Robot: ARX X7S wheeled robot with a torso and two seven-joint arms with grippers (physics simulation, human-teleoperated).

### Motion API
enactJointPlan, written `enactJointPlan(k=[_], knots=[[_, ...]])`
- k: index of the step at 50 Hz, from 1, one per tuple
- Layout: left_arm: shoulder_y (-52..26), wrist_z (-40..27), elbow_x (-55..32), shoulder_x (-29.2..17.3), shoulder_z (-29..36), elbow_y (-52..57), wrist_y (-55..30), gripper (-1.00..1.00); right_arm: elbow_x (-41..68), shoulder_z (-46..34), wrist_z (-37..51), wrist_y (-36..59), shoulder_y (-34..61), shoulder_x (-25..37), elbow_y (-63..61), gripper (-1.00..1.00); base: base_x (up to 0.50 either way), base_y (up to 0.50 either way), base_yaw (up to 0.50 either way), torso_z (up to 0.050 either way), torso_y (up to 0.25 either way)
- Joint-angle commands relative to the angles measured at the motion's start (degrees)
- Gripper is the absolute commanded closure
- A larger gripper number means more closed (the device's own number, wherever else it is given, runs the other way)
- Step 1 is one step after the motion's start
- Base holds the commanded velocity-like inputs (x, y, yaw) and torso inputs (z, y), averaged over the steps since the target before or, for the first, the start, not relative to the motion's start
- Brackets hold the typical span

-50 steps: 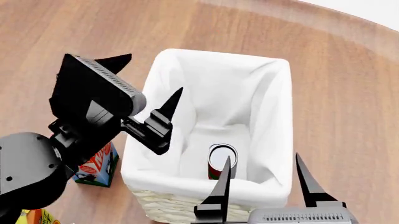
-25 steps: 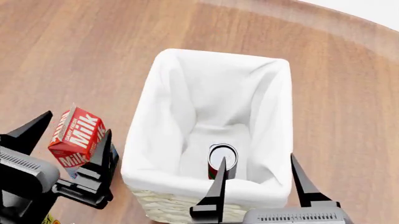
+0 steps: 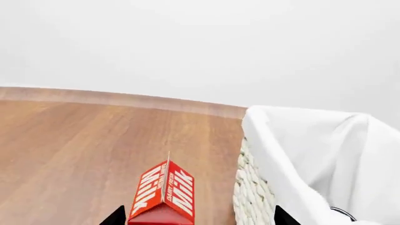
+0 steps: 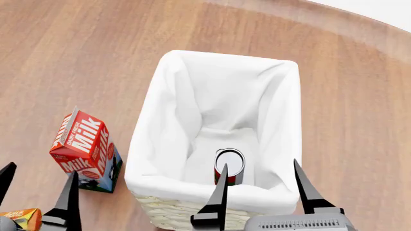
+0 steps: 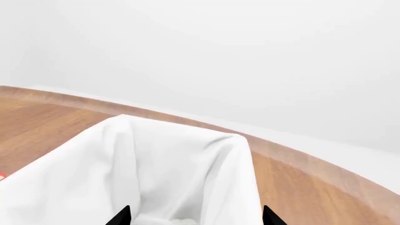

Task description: Pick up the tomato sauce, and put it in the basket.

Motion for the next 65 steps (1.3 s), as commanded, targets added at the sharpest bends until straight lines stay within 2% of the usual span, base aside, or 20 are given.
enactJointPlan(k=[1,7,11,15,19,20,23,41,65], knots=[[2.6,-1.9,1.1,-1.1,-0.4,0.0,2.6,-1.0,0.1,-0.1,0.3,0.3,0.0,0.1,-0.4,-1.0,0.0,0.0,0.0,0.0,0.0],[3.7,-3.1,1.3,-0.9,-1.0,-0.6,3.8,-1.0,0.0,0.0,0.3,-0.9,-0.4,-0.1,1.1,-1.0,0.0,0.0,0.0,0.0,0.0],[6.7,-8.4,6.8,-0.2,-1.8,0.3,5.9,-1.0,-2.3,-0.7,0.6,-4.7,-0.5,-0.3,2.1,-1.0,0.0,0.0,0.0,0.0,0.0],[9.5,-15.4,13.9,0.4,-2.0,2.2,4.0,-1.0,-4.9,-2.3,1.2,-8.4,-2.3,-0.4,3.3,-1.0,0.0,0.0,0.0,0.0,0.0],[11.9,-14.6,20.1,3.0,-0.3,2.5,4.6,-1.0,-8.9,-4.5,2.4,-12.8,-5.2,0.0,3.6,-1.0,0.0,0.0,0.0,0.0,0.0],[12.5,-16.9,22.0,3.0,-0.5,3.1,2.8,-1.0,-10.4,-5.2,3.0,-13.4,-5.8,0.1,3.2,-1.0,0.0,0.0,0.0,0.0,0.0],[14.8,-18.5,24.7,3.4,-0.8,2.9,5.3,-1.0,-11.8,-5.3,5.1,-18.3,-9.6,0.5,3.4,-1.0,0.0,0.0,0.0,0.0,0.0],[20.0,-22.2,29.2,2.3,-0.8,4.4,7.4,-1.0,-16.5,-8.1,7.7,-19.0,-14.8,1.4,-0.9,-1.0,0.0,0.0,0.0,0.0,0.0],[20.0,-24.3,29.0,-2.2,-3.4,8.7,7.1,-1.0,-17.2,-7.5,9.0,-15.7,-17.2,2.4,-6.5,-1.0,0.0,0.0,0.0,0.0,0.0]])
